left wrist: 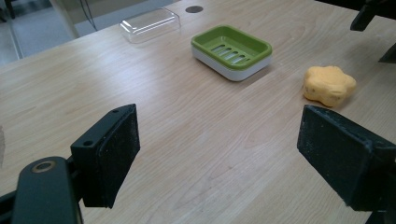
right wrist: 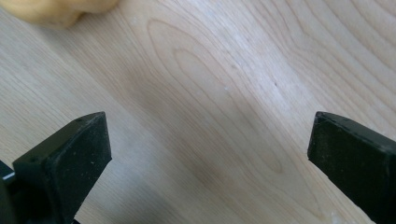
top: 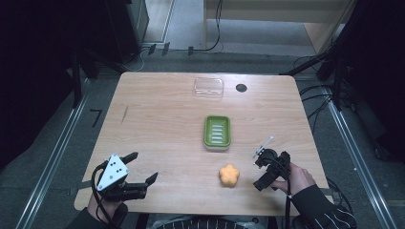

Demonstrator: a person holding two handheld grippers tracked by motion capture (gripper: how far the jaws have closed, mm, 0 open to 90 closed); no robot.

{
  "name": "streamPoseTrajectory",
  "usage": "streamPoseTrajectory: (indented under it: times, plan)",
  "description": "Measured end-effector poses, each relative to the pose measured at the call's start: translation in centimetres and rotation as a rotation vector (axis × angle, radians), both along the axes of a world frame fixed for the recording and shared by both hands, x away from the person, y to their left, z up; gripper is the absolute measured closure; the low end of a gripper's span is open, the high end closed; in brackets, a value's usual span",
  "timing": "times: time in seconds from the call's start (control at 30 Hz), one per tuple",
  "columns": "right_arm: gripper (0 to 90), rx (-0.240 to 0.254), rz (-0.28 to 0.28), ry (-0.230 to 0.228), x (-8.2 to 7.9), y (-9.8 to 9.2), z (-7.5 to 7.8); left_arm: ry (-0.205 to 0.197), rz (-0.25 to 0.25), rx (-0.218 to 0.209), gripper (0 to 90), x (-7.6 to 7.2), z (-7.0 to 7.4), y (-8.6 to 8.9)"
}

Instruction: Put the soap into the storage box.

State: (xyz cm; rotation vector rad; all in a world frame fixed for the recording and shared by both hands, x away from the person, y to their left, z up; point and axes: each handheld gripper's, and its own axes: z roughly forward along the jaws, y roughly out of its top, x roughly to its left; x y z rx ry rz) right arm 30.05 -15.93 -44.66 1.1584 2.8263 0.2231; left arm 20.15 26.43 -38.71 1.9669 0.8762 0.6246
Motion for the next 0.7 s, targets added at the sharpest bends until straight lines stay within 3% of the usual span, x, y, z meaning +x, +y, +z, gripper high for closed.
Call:
streamPoseTrajectory:
  times: [0.7]
  plan:
    - [0.0, 0.015, 0.083, -0.035, -0.1, 3.4, 1.0, 0.004, -0.001, 0.004, 13.6, 0.0, 0.0, 0.0]
